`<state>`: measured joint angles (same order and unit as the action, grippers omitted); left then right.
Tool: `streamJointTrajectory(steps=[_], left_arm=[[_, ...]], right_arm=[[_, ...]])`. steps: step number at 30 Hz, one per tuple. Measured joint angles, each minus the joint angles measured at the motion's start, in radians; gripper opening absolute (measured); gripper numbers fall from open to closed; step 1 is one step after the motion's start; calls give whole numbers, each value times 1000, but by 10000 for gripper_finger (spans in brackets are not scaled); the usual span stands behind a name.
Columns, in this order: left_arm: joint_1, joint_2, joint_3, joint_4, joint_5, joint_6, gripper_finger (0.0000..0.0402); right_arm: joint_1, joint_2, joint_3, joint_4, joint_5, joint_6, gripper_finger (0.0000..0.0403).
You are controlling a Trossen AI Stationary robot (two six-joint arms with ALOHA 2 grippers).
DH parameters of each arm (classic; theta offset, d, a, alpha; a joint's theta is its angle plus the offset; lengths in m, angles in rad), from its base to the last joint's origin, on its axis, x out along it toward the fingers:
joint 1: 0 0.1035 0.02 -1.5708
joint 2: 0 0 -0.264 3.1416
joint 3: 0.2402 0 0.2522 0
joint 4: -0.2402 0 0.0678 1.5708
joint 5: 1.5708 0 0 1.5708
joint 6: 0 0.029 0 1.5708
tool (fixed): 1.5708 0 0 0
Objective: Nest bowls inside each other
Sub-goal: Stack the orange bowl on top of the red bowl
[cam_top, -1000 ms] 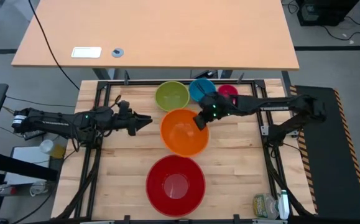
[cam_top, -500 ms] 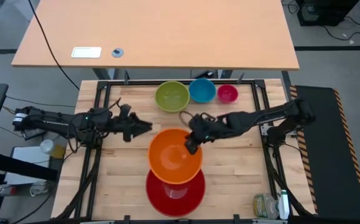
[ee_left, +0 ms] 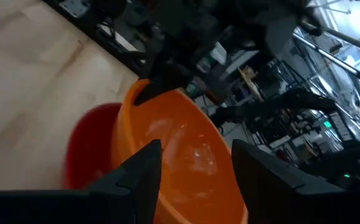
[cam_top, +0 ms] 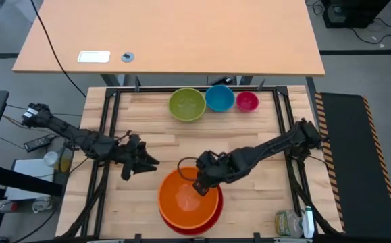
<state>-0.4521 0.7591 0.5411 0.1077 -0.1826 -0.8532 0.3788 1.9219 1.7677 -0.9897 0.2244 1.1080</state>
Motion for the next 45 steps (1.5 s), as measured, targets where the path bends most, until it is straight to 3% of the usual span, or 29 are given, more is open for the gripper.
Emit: streamJointTrajectory(steps=[7, 16, 23, 35, 45], left_arm=[[-82, 0, 0, 7, -15, -33, 186], [-95, 0, 0, 7, -46, -35, 185], [-95, 0, 0, 10, -107, -22, 185], [-95, 0, 0, 11, -111, -22, 185], [-94, 0, 0, 15, -139, 8, 185]], right_arm=[[17, 106, -1, -17, -10, -3, 29], [15, 121, -7, -18, 7, -30, 69], [-11, 121, -8, -20, -93, -64, 137], [-42, 114, -1, -24, -251, -25, 248], [-45, 42, 0, -102, -228, 0, 254]])
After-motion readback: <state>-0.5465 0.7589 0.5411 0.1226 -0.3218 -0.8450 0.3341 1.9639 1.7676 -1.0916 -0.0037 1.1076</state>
